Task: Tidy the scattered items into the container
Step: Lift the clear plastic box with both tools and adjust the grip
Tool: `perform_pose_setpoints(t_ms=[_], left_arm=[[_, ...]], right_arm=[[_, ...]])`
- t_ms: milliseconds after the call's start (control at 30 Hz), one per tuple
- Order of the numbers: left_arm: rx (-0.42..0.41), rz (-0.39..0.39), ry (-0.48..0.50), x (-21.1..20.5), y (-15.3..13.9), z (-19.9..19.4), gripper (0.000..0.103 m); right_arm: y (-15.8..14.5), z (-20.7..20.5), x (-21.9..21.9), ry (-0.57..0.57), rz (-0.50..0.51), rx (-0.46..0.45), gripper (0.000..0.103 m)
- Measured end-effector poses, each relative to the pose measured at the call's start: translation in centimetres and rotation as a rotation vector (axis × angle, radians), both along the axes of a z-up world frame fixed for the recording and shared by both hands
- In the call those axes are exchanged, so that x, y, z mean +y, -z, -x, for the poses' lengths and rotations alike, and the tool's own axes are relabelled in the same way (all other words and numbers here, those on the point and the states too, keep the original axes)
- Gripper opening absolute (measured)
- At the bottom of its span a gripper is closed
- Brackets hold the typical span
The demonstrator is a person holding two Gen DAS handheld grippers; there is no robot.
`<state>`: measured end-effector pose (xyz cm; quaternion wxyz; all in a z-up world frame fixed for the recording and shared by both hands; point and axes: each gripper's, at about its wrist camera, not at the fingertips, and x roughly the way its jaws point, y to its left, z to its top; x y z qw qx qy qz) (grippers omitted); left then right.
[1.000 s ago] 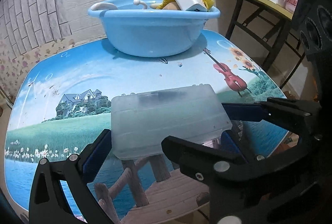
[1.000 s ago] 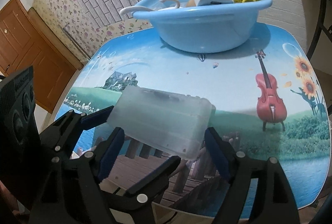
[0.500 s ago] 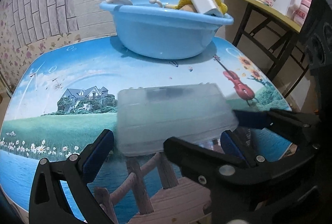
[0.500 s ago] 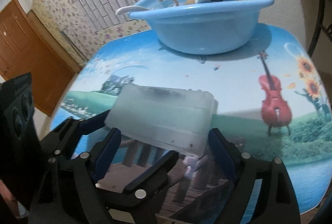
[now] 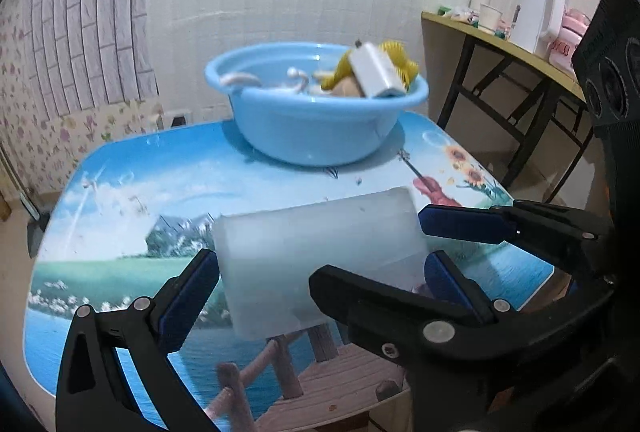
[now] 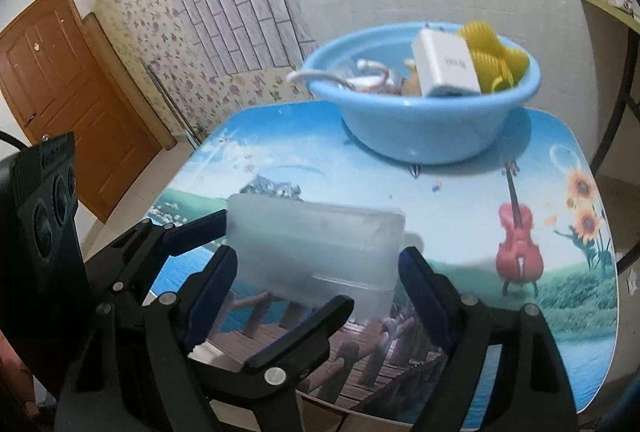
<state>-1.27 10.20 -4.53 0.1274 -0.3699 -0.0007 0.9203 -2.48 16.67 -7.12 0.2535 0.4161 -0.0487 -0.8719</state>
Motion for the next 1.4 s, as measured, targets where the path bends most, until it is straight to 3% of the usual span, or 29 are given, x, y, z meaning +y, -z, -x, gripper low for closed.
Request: perform_pose_setpoints(t_ms=[400,600,867,1133,1233,1400], left_arm=[[0.023,0.014,0.0,0.1,-0.9,-0.3,0.102],[0.047,-0.009,0.02,0.1,-1.9,-0.4,0.097],[-0.015,0.061,0.063,1.1,0.1,0.0,0.099],[-0.082,0.056,-0.002,0.1,2.7,1.7,0.102],[-0.117,0.04,0.005,0.1,3.5,2.1,0.103],[-0.162,0.024,0.03,0.3,4.7,2.5,0.103]], right_arm=[[-0.5,0.0,0.1,-0.005,0.021,0.015,0.084],[-1.5,-0.2,0.1,-0.024,0.054,0.039,0.08],[-0.6,0.0,0.4,-0.008,-0.014,0.001,0.082],[2.4,1.4,2.1,0.066,0.034,-0.147,0.088],[3.1,1.5,2.1,0.058,0.047,-0.165,0.096],[4.4,2.3,1.6,0.063,0.021,-0.178,0.096]])
